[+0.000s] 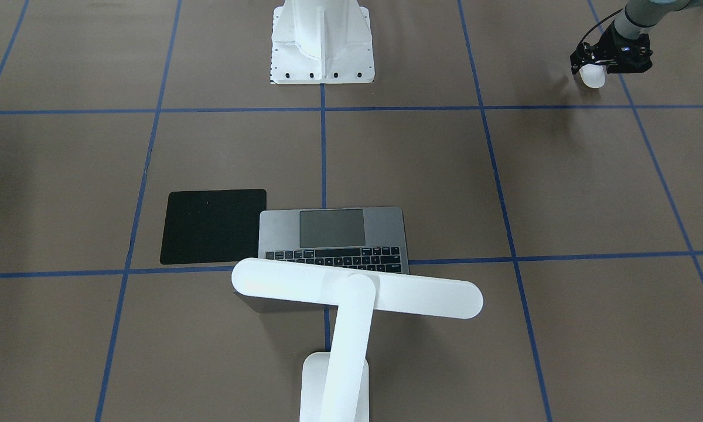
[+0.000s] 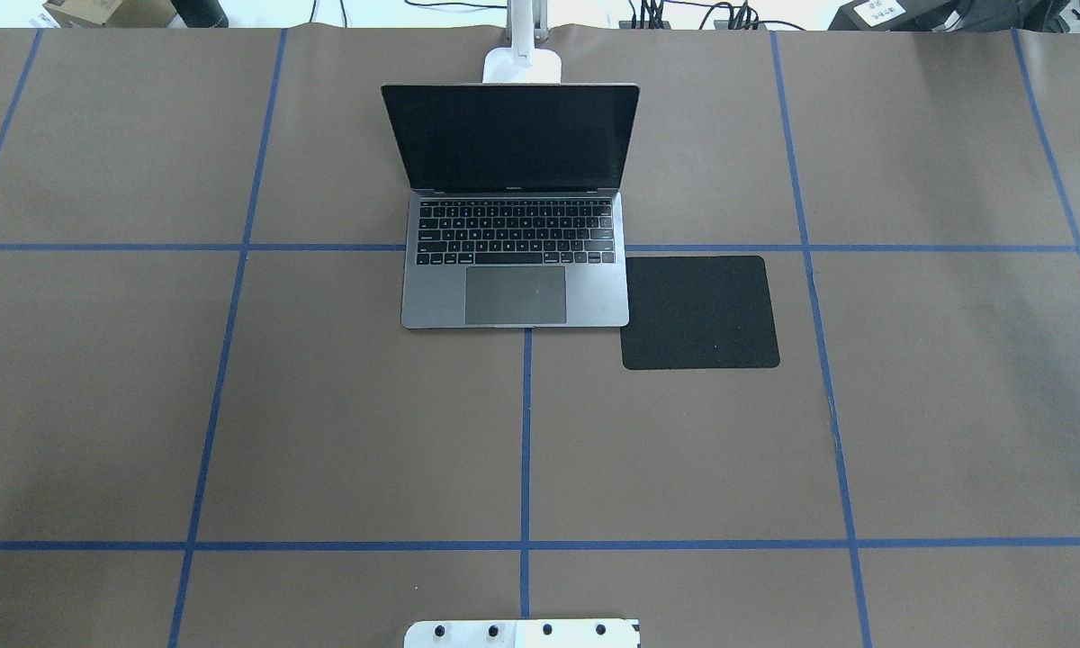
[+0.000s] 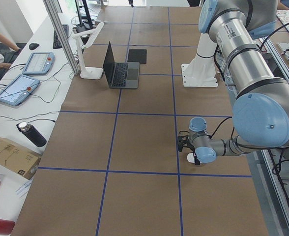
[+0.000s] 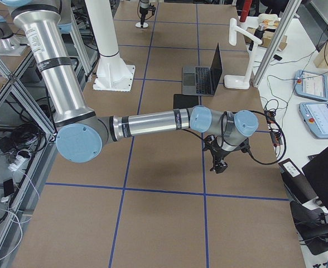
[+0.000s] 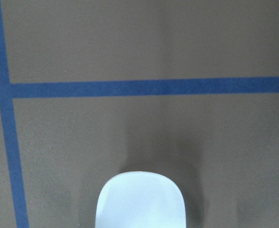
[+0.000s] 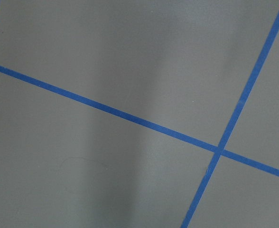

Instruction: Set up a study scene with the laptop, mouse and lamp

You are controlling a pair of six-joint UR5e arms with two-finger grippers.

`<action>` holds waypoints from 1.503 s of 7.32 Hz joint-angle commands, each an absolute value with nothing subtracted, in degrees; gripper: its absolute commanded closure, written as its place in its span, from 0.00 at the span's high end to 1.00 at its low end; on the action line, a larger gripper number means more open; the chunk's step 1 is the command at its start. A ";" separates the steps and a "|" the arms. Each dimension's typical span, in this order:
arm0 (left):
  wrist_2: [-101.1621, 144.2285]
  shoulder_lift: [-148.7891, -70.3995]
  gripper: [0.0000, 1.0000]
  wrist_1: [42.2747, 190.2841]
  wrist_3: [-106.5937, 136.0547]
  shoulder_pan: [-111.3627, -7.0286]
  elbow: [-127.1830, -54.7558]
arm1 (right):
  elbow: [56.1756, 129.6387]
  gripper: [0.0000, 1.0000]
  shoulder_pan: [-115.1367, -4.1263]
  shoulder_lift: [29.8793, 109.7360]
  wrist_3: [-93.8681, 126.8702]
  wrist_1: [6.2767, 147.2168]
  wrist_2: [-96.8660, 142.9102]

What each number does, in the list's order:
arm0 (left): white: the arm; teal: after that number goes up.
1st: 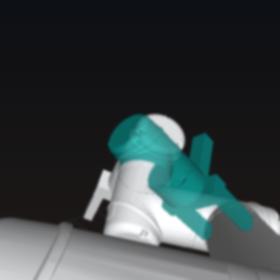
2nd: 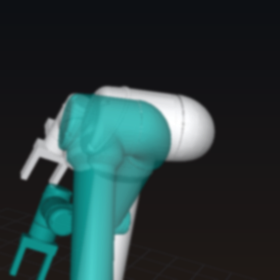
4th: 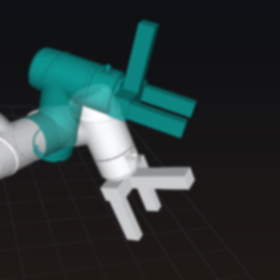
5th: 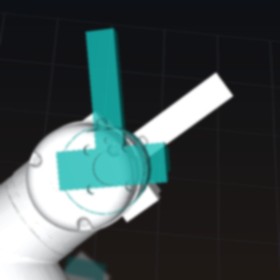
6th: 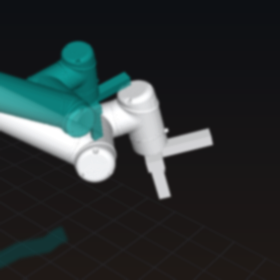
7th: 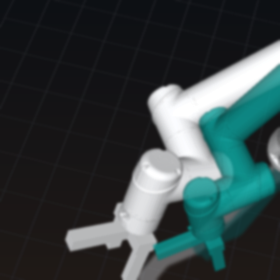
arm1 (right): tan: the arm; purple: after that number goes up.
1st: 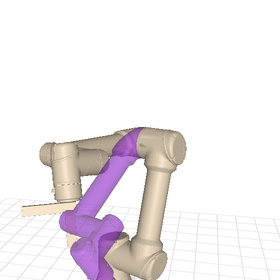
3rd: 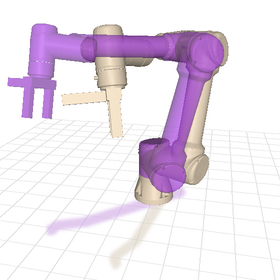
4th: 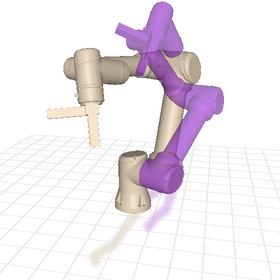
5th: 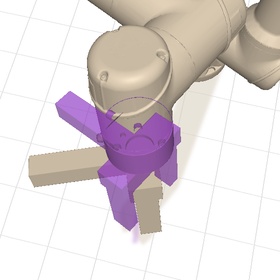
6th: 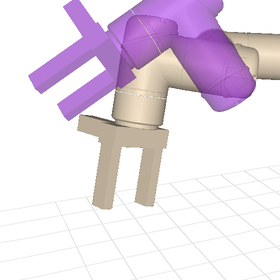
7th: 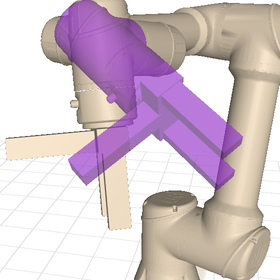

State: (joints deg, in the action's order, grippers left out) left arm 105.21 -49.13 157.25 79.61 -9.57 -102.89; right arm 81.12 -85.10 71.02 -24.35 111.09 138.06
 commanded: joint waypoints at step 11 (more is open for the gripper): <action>105.12 -49.39 0.26 164.00 80.33 -9.67 -103.52 | 81.12 0.99 -85.08 70.40 -24.26 111.09 137.90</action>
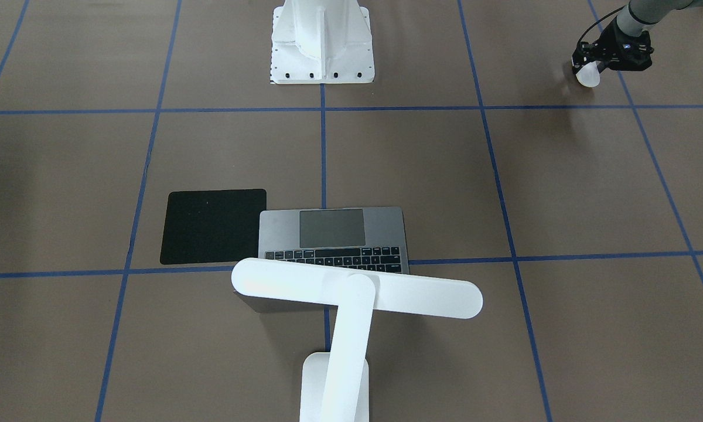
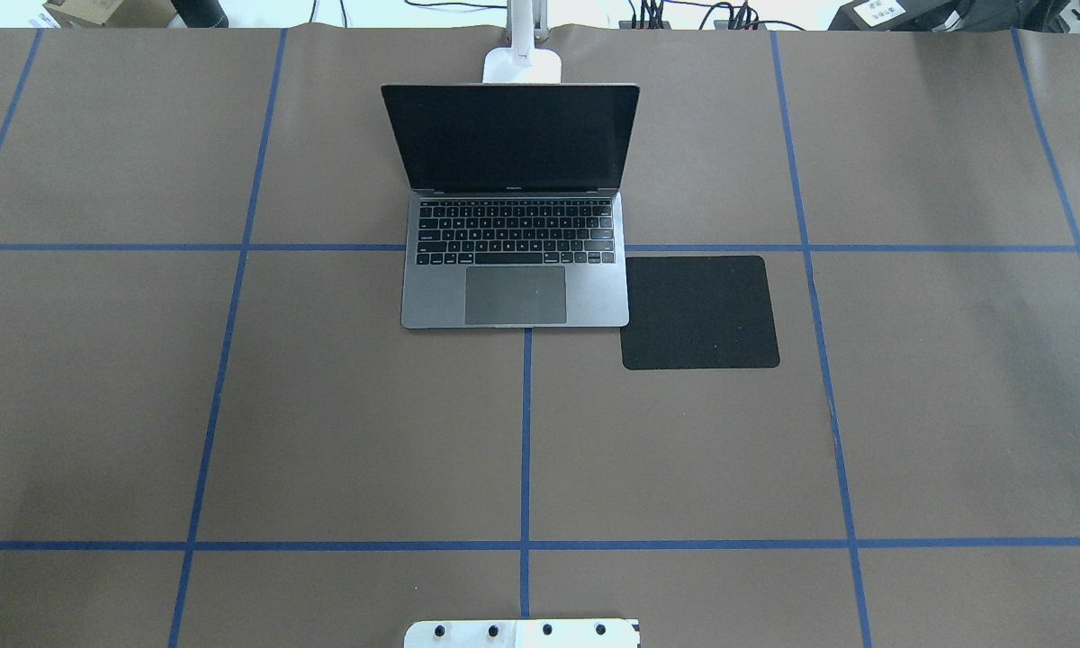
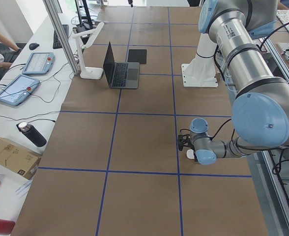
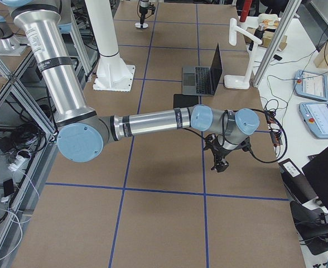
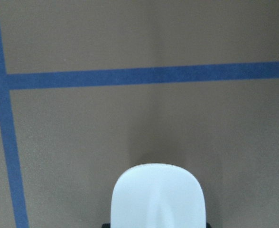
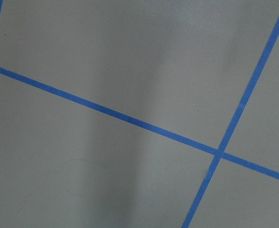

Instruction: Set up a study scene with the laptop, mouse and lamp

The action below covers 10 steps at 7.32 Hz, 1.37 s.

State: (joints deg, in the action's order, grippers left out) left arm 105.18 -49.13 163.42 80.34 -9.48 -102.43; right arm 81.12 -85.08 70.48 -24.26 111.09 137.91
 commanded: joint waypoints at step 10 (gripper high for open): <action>105.56 -70.89 0.24 143.95 73.83 -21.80 -115.38 | 79.11 0.99 -83.50 70.57 -19.34 105.65 138.08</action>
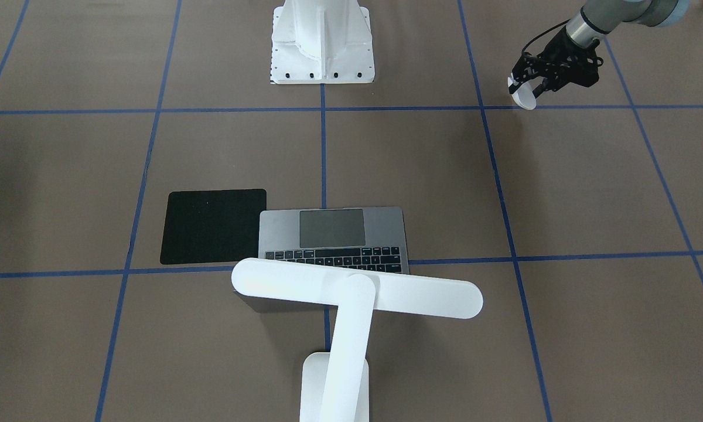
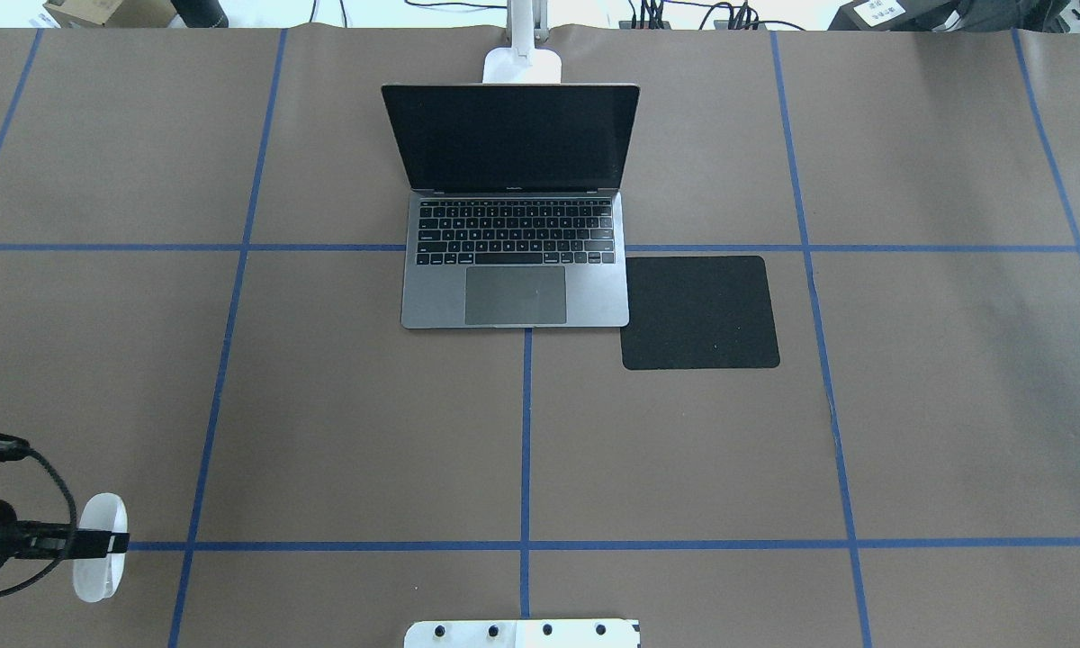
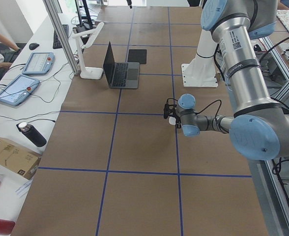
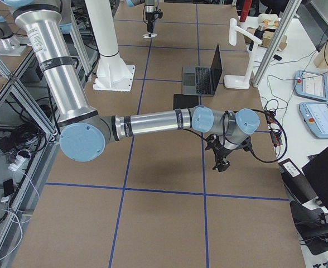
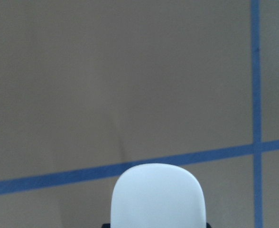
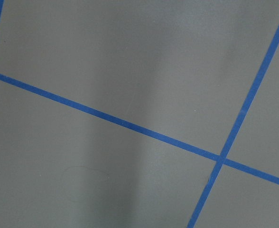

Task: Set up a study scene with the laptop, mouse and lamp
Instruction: 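Carry the white mouse in the left gripper toward the laptop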

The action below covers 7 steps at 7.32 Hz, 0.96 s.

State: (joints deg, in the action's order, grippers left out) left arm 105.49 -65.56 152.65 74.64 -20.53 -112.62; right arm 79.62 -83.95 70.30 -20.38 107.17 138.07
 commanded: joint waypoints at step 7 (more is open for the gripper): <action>105.38 -109.71 0.24 107.43 69.43 -26.54 -110.07 | 76.82 0.99 -83.41 70.58 -19.25 103.10 138.16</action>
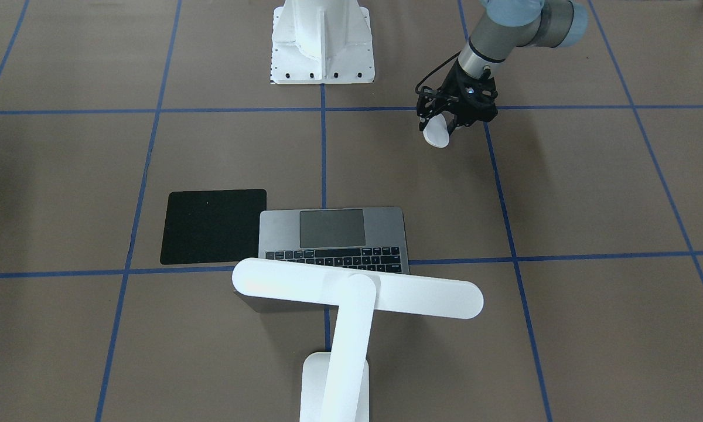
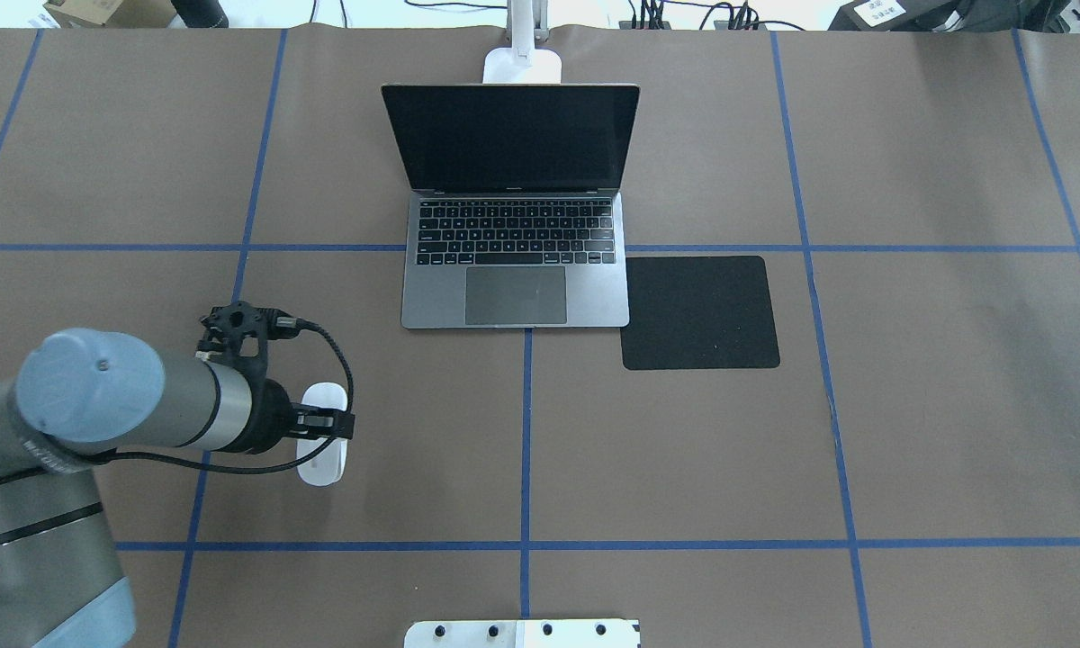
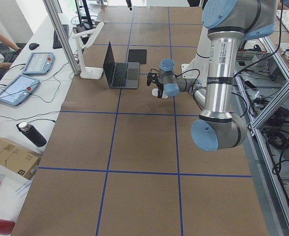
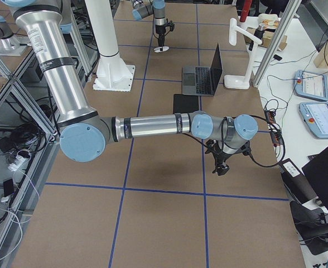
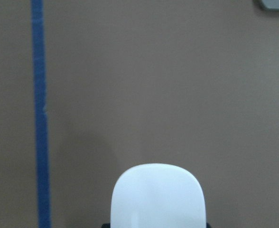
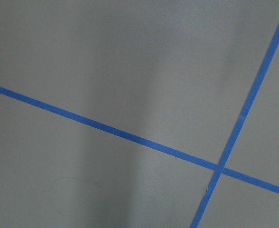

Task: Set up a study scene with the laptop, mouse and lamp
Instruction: 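Carry the white mouse in the left gripper toward the laptop, then move the held white mouse past the laptop over the black mouse pad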

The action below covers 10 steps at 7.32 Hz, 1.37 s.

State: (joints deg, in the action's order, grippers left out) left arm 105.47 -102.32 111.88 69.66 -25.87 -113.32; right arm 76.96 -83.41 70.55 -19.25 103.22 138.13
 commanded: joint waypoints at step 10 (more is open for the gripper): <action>100.38 -158.90 0.25 100.36 69.61 -26.54 -62.86 | 76.64 0.99 -83.06 70.23 -17.85 103.01 138.43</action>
